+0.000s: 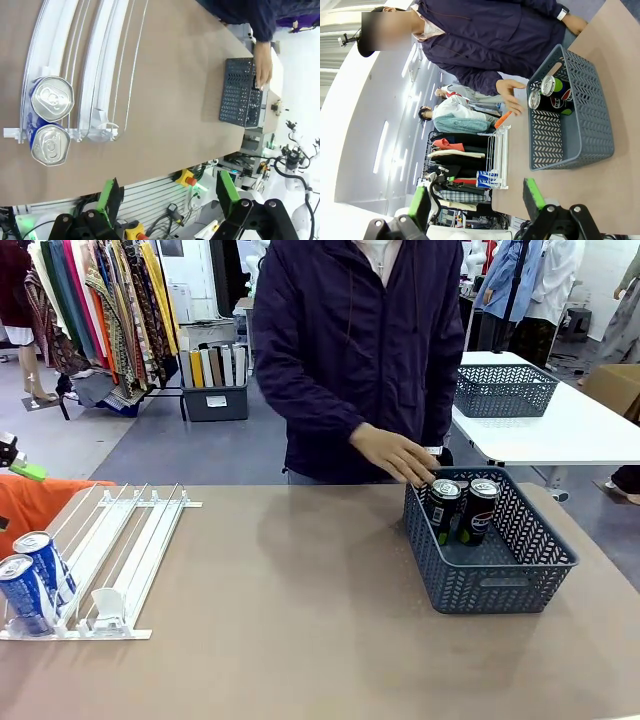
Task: Retrieve and store the cans from the dispenser.
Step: Pick up one can from the Automatic Can Dispenser and place it in the middle of the table.
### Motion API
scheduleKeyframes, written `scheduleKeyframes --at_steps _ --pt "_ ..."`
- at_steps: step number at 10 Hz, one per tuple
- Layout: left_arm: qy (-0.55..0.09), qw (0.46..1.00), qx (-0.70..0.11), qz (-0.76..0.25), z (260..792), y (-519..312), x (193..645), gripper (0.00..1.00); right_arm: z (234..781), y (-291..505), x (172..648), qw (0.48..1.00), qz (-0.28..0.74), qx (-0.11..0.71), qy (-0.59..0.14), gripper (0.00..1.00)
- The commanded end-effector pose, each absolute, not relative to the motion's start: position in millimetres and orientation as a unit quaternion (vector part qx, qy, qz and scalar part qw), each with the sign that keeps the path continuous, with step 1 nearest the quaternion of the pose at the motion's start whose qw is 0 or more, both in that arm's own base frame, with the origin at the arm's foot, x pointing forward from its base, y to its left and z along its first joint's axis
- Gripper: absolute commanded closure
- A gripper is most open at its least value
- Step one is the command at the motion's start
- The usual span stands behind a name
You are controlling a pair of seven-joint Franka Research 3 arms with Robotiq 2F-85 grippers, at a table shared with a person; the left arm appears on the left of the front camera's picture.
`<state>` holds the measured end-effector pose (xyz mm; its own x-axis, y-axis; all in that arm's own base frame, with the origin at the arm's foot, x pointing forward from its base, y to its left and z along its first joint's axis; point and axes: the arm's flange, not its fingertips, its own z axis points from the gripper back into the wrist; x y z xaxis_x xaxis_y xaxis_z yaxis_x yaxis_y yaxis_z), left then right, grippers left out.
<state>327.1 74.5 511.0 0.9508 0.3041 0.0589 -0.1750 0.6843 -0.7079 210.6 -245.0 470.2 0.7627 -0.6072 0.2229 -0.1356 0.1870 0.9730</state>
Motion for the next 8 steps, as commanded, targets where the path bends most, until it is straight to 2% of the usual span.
scheduleKeyframes --at_steps 1,2,3,4,7,8 --pt "-0.086 0.914 -0.375 0.131 511 75 327 0.0 473 -245 214 0.7 -0.158 0.621 -0.316 0.0" --pt "-0.115 0.953 -0.25 0.123 513 58 327 0.0 473 -245 214 0.7 -0.158 0.621 -0.316 0.0" --pt "-0.153 0.979 -0.131 0.04 512 51 316 0.0 473 -245 214 0.7 -0.158 0.621 -0.316 0.0" --pt "-0.178 0.982 -0.047 -0.046 516 52 298 0.0 473 -245 214 0.7 -0.158 0.621 -0.316 0.0" --pt "-0.176 0.974 0.008 -0.145 510 39 268 0.0 473 -245 214 0.7 -0.158 0.621 -0.316 0.0" --pt "-0.18 0.973 -0.003 -0.144 509 35 272 0.0 473 -245 214 0.7 -0.158 0.621 -0.316 0.0"
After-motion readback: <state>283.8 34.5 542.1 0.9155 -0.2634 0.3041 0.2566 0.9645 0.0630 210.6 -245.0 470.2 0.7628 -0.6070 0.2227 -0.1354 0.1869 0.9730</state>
